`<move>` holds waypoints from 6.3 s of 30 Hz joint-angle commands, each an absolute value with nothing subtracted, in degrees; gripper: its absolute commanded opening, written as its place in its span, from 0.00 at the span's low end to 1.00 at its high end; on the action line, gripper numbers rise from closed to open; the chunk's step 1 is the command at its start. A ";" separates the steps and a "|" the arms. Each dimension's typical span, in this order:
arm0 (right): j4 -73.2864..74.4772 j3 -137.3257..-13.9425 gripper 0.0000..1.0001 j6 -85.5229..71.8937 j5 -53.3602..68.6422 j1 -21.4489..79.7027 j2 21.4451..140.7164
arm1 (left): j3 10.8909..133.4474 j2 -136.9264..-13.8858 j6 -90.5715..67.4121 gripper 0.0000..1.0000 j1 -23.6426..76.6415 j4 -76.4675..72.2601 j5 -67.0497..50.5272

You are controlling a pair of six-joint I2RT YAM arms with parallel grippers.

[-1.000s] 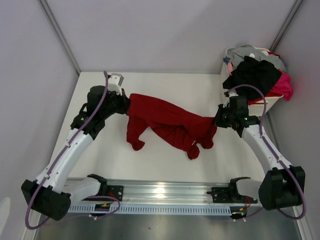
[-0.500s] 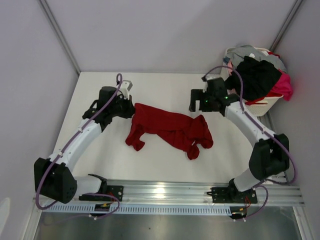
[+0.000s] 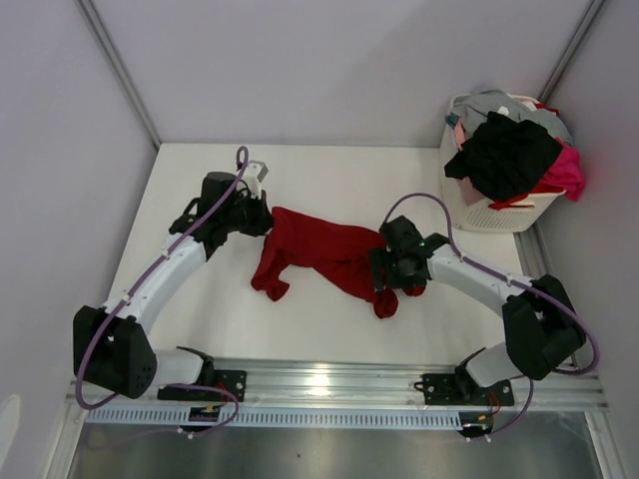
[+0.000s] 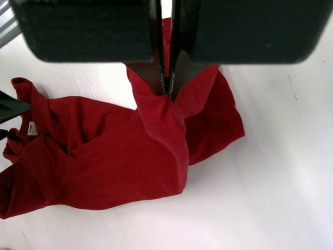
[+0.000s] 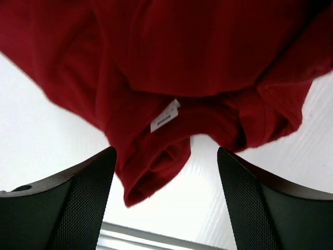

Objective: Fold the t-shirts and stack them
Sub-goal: Flatten out the tshirt

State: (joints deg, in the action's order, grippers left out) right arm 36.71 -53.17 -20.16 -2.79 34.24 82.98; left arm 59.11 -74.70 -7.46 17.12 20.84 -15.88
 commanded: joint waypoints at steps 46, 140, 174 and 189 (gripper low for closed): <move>26.98 -66.08 0.00 -16.00 -15.90 32.25 93.18 | 60.27 -72.34 -6.33 0.00 16.17 20.21 -16.08; 28.74 -102.48 0.00 -0.87 -0.62 25.14 125.95 | 62.47 -82.33 -14.33 0.70 1.15 29.80 -13.62; 30.85 -103.89 0.00 -0.79 -1.23 25.14 126.74 | 89.12 -111.53 28.48 0.99 -3.34 39.81 -47.02; 31.29 -104.59 0.00 -0.44 -1.23 25.22 127.09 | 94.22 -118.21 22.50 0.94 -1.41 43.07 -46.32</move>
